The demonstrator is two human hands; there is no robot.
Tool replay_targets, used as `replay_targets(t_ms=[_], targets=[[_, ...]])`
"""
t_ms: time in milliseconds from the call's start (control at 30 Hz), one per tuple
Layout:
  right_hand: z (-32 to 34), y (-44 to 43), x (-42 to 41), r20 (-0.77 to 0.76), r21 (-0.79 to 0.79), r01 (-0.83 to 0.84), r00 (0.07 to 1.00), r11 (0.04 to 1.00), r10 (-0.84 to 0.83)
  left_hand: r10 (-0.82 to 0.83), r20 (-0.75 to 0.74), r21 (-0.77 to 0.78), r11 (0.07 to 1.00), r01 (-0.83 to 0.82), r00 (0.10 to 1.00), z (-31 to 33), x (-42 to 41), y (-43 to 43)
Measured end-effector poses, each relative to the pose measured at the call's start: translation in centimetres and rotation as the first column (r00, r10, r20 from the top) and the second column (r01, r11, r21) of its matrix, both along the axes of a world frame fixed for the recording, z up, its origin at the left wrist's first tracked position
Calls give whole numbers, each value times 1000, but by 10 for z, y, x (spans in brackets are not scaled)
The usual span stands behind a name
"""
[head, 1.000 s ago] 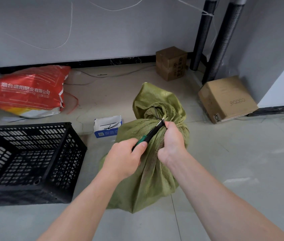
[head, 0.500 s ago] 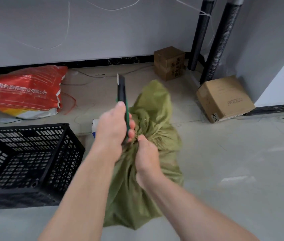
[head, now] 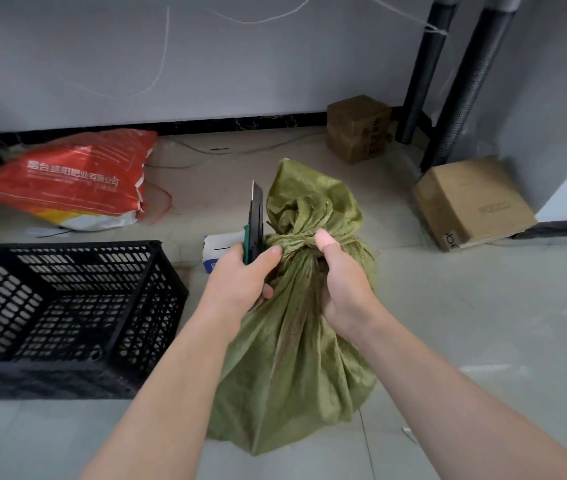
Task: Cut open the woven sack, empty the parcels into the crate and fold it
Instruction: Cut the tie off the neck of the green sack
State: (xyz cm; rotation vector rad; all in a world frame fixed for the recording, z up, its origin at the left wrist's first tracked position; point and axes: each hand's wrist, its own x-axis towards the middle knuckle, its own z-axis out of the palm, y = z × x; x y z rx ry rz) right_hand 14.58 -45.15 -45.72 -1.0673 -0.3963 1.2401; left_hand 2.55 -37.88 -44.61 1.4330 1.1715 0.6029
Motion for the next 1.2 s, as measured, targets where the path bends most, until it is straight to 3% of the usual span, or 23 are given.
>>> replay_targets(t_ms=[133, 233, 333, 400, 467, 500, 567, 700, 767, 867, 900, 1033, 1200], targets=[[3, -10, 14, 122, 90, -126, 986, 988, 114, 11, 91, 7, 1000, -11, 996, 1, -1, -1], [0, -13, 26, 265, 27, -193, 947, 981, 179, -11, 214, 31, 1000, 5, 977, -1, 0, -2], [-2, -16, 37, 441, -81, -194, 873, 978, 209, -116, 140, 82, 991, 105, 983, -13, 5, -6], [4, -19, 46, 675, -208, -174, 687, 962, 270, -120, 84, 97, 989, 112, 989, -24, 11, -12], [14, -22, 55, 840, -363, -101, 394, 926, 373, -78, 47, 133, 989, 71, 996, -32, 17, -15], [17, -23, 59, 858, -422, -71, 291, 904, 423, -57, 34, 144, 988, 52, 998, -34, 19, -16], [23, -23, 69, 842, -496, -46, 216, 867, 494, 0, 38, 135, 991, -5, 999, -37, 21, -12], [29, -15, 77, 842, -478, 11, 289, 878, 455, 116, 110, 66, 990, -124, 987, -39, 16, 13], [31, -6, 74, 874, -446, 55, 242, 893, 421, 105, 157, 20, 994, -109, 982, -40, 13, 25], [44, 12, 67, 859, -426, 40, 331, 904, 390, 54, 197, -68, 997, -42, 979, -42, 6, 46], [52, 18, 65, 855, -448, 35, 307, 893, 417, 35, 208, -110, 994, -12, 977, -43, 5, 52], [109, 41, 43, 771, -607, 136, -137, 783, 622, 32, 182, -218, 976, 9, 983, -47, 5, 73], [173, 82, 21, 714, -590, 298, -242, 751, 657, 0, 128, -314, 949, 41, 992, -48, 0, 83]])
